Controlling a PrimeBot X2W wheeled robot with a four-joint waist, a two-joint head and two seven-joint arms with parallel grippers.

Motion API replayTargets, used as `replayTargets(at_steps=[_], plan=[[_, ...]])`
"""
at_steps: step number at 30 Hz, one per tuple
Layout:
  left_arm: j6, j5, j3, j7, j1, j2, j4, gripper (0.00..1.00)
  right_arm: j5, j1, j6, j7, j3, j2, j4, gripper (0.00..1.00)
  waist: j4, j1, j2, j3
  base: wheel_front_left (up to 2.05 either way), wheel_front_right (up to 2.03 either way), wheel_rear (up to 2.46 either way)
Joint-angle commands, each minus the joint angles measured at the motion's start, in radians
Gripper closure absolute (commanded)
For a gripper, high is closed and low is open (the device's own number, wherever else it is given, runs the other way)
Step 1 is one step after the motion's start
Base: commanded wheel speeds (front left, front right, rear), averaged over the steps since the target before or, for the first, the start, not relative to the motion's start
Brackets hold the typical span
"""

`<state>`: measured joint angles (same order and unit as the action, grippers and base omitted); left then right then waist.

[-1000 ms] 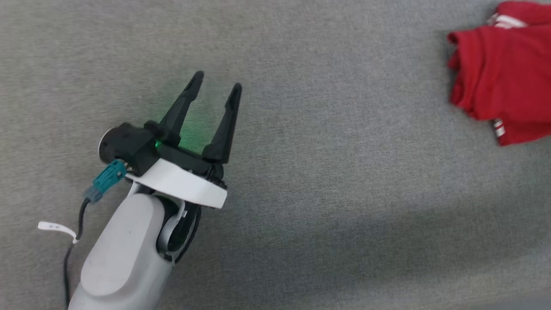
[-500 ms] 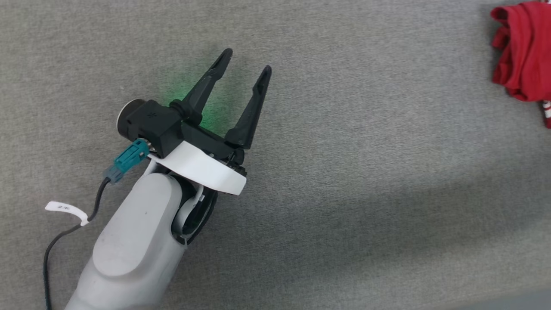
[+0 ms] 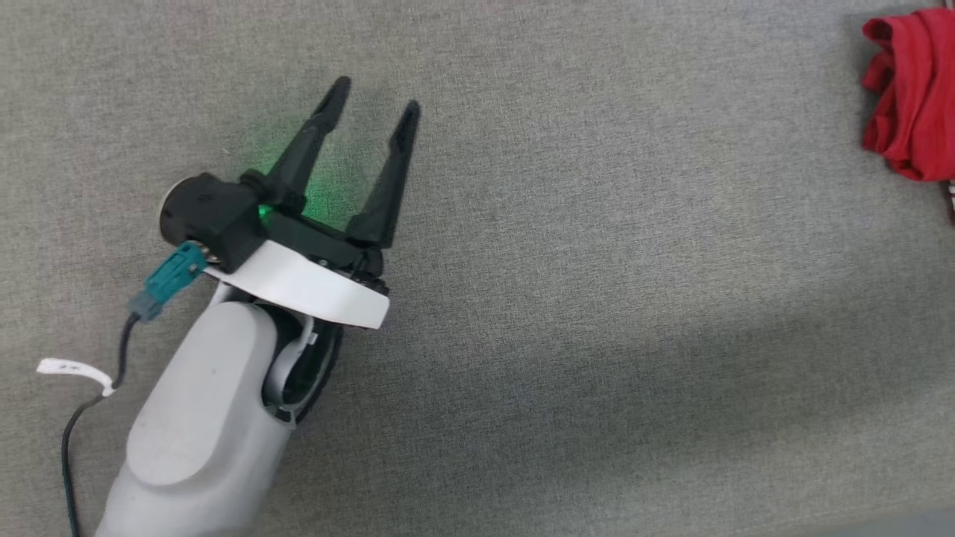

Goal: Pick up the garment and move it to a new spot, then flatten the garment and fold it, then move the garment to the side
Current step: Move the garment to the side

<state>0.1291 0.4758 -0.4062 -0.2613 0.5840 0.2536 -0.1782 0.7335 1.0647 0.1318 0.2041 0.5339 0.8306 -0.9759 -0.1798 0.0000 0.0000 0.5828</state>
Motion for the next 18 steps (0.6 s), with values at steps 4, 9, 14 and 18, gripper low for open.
replayTargets(at_steps=[4,9,14,18], plan=[[0.001,-0.01,0.037,-0.005,-0.033,0.002,0.015,0.0,0.032,0.01,-0.002,-0.032,0.022,0.005,0.009,0.0,0.0,0.0,0.0,-0.026,0.0,0.0,0.0],[0.001,-0.013,0.08,-0.005,-0.071,0.002,0.026,0.0,0.074,-0.012,-0.002,-0.074,0.046,-0.005,0.038,0.0,0.005,0.0,0.0,-0.066,0.0,0.0,0.0],[0.001,-0.033,0.144,-0.005,-0.131,0.009,0.034,0.0,0.12,-0.055,-0.002,-0.159,0.077,-0.028,0.091,0.0,0.018,0.0,0.0,-0.13,0.0,0.0,0.0],[0.001,-0.05,0.183,-0.005,-0.169,0.011,0.037,0.0,0.127,-0.082,-0.002,-0.217,0.098,-0.04,0.124,0.0,0.027,0.0,0.0,-0.168,0.0,0.0,0.0]])
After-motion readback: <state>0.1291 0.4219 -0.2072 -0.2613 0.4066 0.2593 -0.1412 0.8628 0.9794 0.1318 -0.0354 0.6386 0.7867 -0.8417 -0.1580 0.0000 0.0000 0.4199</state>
